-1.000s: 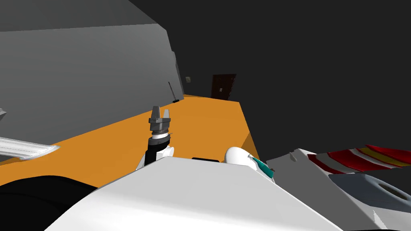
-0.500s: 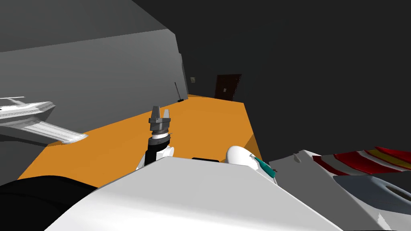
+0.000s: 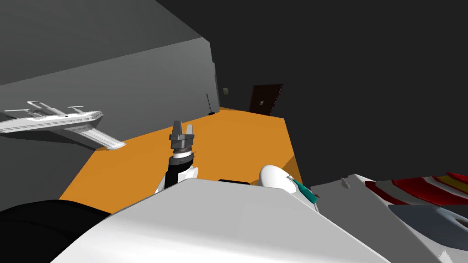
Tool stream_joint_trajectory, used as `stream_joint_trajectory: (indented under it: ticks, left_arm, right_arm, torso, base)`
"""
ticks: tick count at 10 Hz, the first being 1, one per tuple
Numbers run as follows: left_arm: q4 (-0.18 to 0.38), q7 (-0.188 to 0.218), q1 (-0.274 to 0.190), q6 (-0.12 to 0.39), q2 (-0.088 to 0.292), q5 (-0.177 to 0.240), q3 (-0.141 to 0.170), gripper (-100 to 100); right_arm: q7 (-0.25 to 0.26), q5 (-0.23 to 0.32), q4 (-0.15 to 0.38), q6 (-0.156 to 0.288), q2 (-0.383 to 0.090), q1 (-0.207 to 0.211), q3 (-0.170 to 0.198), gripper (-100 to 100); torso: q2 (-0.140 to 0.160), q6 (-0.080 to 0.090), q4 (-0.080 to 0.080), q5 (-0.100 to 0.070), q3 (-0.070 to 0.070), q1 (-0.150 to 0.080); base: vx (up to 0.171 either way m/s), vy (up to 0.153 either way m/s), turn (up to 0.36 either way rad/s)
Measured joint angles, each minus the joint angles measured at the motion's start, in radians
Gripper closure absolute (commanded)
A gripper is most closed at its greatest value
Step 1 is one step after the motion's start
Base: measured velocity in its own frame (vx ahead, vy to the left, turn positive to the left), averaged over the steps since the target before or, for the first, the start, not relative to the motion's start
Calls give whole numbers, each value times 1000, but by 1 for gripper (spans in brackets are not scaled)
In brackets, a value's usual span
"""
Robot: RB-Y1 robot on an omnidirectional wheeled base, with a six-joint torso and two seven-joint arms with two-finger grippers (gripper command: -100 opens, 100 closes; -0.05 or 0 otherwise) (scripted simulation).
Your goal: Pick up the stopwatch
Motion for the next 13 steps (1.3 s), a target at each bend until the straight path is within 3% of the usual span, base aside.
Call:
stream_joint_trajectory:
  ticks: [3, 5, 6, 10, 11, 12, 13]
  left_arm:
    - [0, 0, 0, 0, 0, 0, 0, 0]
    - [0, 0, 0, 0, 0, 0, 0, 0]
    - [0, 0, 0, 0, 0, 0, 0, 0]
    - [0, 0, 0, 0, 0, 0, 0, 0]
    - [0, 0, 0, 0, 0, 0, 0, 0]
    - [0, 0, 0, 0, 0, 0, 0, 0]
    - [0, 0, 1, 0, 0, 0, 0, 0]
  right_arm:
    - [-82, 53, 6, 19, -2, -19, 11, -100]
    - [-122, 89, 36, 23, -2, -50, 15, -100]
    - [-127, 91, 35, 24, -2, -50, 15, 100]
    - [-126, 91, 35, 24, -2, -50, 15, 100]
    - [-126, 91, 35, 23, -2, -50, 15, 0]
    - [-126, 91, 35, 23, -2, -50, 15, 100]
    - [-104, 72, 30, 18, -2, -43, 11, 100]
  torso:
    - [-1, 1, 0, 0, 0, 0]
    - [-1, 1, 0, 0, -1, -1]
    - [-4, 1, -1, 0, -2, -2]
    - [-8, 1, -2, 0, -4, -3]
    - [-8, 1, -2, 0, -4, -3]
    - [-8, 1, -2, 0, -4, -3]
    - [-11, 4, -3, 0, -6, -4]
  base:
    - [-121, 30, 155]
    - [-62, 13, 66]
    - [-7, 2, -4]
    - [0, 0, 0]
    - [0, 0, 0]
    - [100, -28, -230]
    - [215, -72, -338]
